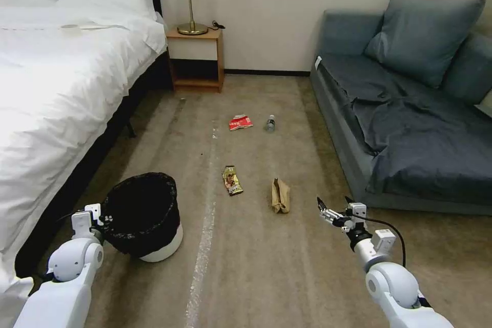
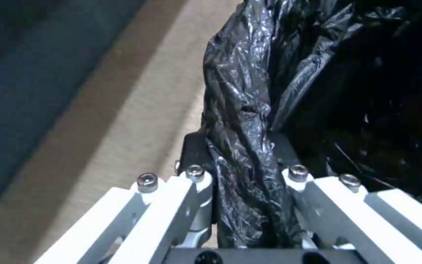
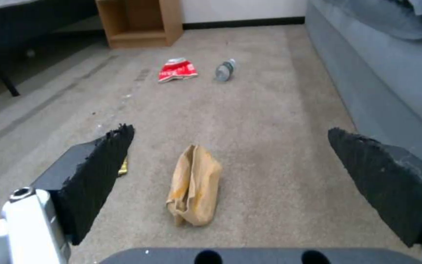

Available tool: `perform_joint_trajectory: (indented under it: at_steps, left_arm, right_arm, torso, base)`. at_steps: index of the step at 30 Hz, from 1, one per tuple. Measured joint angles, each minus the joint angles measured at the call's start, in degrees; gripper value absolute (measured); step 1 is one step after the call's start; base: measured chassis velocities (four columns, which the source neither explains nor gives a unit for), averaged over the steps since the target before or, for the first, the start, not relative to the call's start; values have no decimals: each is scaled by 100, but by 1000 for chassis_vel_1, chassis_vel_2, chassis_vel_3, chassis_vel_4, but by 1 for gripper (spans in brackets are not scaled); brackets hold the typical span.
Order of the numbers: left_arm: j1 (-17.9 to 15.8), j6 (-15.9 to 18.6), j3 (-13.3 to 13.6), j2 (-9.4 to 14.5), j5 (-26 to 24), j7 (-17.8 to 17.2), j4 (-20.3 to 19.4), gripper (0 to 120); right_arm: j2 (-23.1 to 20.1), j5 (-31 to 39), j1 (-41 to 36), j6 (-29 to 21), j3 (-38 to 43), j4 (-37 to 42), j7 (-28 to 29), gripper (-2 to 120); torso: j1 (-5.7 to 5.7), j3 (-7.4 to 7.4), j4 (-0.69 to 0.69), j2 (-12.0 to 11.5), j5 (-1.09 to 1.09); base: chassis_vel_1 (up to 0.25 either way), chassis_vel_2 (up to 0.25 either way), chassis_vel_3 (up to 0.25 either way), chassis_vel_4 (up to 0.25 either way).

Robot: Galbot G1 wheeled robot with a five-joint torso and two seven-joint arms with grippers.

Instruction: Pick up the trash bin, then pick up the garbage on the floor and place it into the trash bin.

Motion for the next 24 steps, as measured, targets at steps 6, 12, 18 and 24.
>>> perform_joint_trajectory:
  at_steps: [6, 12, 18, 24]
  left_arm:
    - [76, -163, -21, 10, 316, 25, -22, 12]
    - [105, -393, 4, 5, 819, 90, -75, 12]
    - [74, -759, 79, -11, 1554, 29, -117, 10]
    - [33, -902, 195, -73, 1977, -73, -237, 7]
  right_arm:
    - [50, -40, -48, 7, 4, -8, -9, 100]
    - [77, -53, -55, 35, 13, -21, -41, 100]
    - [75, -33, -69, 76, 79, -87, -168, 100]
    - [74, 69, -50, 164, 138, -217, -457, 100]
  torso:
    - [0, 0, 3, 0, 0]
    - [0, 0, 4, -1, 0]
    - [0, 1, 4, -1, 2]
    - [1, 1, 3, -2, 2]
  base:
    - [0, 0, 0, 0]
    - [0, 0, 0, 0]
    - [0, 0, 0, 0]
    - [0, 0, 0, 0]
